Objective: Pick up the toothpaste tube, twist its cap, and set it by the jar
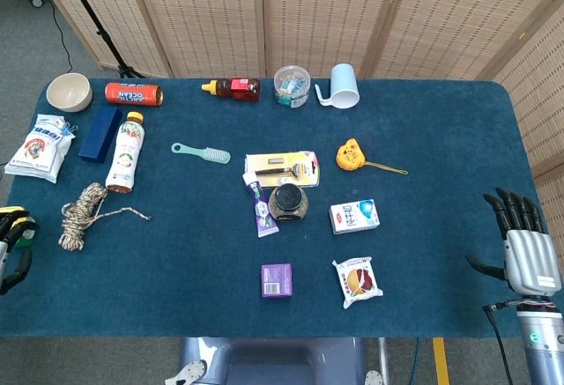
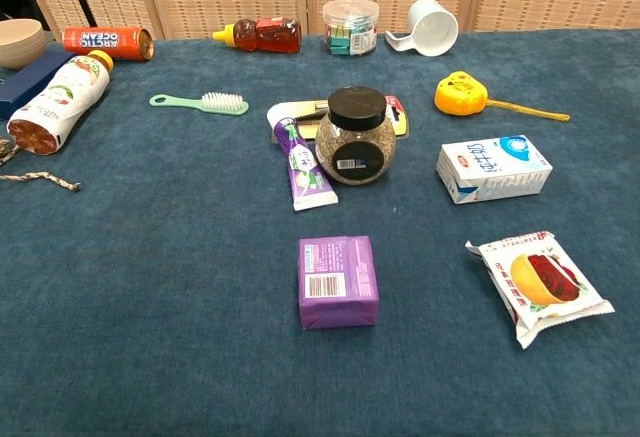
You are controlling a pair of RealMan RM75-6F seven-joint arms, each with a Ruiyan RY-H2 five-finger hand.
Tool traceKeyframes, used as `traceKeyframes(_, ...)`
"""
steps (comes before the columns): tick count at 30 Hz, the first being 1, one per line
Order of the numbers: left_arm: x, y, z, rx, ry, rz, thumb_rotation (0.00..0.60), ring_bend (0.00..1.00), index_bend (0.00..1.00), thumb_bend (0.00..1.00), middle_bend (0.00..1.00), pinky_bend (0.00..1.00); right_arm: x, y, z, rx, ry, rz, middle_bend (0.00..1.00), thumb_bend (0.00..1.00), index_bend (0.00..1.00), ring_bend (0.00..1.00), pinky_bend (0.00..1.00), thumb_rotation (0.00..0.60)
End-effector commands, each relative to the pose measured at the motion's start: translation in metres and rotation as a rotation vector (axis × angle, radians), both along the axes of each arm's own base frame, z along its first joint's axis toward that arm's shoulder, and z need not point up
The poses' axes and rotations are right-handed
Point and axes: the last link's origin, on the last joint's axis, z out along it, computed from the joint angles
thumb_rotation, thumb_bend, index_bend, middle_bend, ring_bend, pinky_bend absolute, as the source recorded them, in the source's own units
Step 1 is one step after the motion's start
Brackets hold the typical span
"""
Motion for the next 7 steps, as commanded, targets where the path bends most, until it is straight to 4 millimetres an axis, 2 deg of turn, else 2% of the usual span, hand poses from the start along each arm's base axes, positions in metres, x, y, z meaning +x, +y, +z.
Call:
traceKeyframes(1,0.0023,0.0001,0.0020,0.002,0.005,-0.003,0.600,0.20,0.35,0.50,0.25,0.34,-0.0024,0.0023,0.0016,-0.003,-0.001,-0.004,0.07,0.00,0.11,0.00,0.00,0.600)
traceKeyframes(7,0.0046,-0.0006,0.0063,0.013,0.010,-0.002,0.600,0.20,0.35,0.50,0.25,0.34,-0.0043,0.0043,0.0043,-0.011,-0.004,0.000,0.07,0.00,0.11,0.00,0.00,0.600)
